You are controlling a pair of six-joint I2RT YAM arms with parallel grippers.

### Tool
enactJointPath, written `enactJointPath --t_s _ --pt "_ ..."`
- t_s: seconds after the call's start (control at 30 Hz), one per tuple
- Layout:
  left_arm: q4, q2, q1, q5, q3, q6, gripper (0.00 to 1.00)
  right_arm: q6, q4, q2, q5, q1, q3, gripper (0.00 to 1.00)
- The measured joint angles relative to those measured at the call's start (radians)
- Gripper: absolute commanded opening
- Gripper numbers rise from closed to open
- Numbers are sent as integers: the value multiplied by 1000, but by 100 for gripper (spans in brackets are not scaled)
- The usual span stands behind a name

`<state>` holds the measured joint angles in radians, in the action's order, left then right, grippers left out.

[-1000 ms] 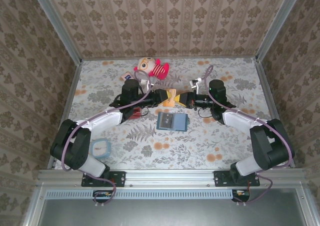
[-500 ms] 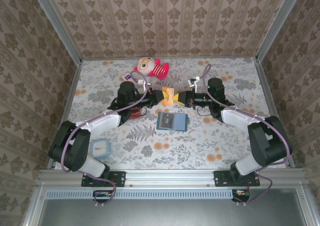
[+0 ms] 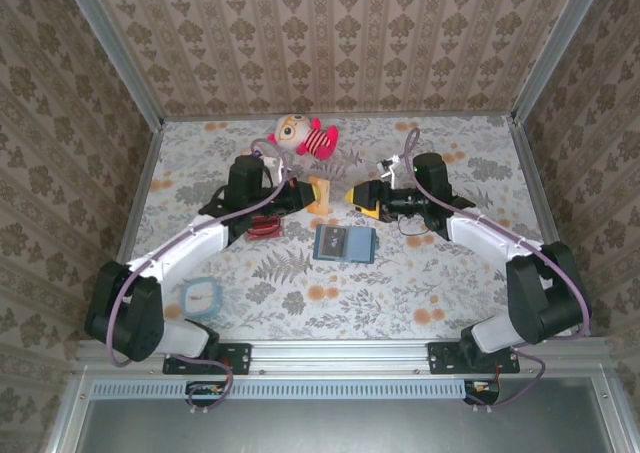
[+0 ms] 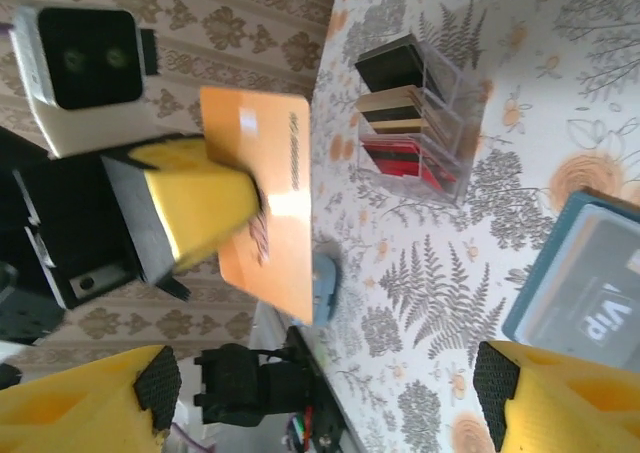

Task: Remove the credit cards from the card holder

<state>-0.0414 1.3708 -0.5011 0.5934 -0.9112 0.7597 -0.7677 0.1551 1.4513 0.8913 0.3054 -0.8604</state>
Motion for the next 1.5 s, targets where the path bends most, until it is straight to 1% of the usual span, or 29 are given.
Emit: enactJointPath --t_s 0.17,0.23,0.33,0.4,0.53,0.63,0.77,1.07,1.33,1.5 --pt "223 -23 37 -84 -105 -239 0 84 -102 -61 -92 -16 -2 96" --pt "292 -45 44 -118 -128 -341 0 105 -129 -87 -130 -23 -2 99" --pt "393 -75 60 -160 -169 -502 0 126 -156 -108 -173 -32 -2 100" --pt "475 -77 76 -206 -227 -615 0 136 -168 -109 -193 -40 -2 100" --pt "605 -69 106 -279 -345 -796 0 137 -183 -105 -212 -55 -2 99" --pt "656 -55 133 -309 -400 -914 0 137 -183 -93 -213 -61 -2 100" --pt "701 -30 163 -343 -403 -1062 0 137 -183 -80 -229 -62 -2 100" --pt "764 81 230 -352 -399 -1330 0 140 -190 1 -242 -73 -3 100" --pt "850 250 279 -241 -423 -1571 0 141 -193 15 -257 -79 -5 100" --pt "895 294 280 -203 -446 -1690 0 141 -205 15 -261 -83 -5 100"
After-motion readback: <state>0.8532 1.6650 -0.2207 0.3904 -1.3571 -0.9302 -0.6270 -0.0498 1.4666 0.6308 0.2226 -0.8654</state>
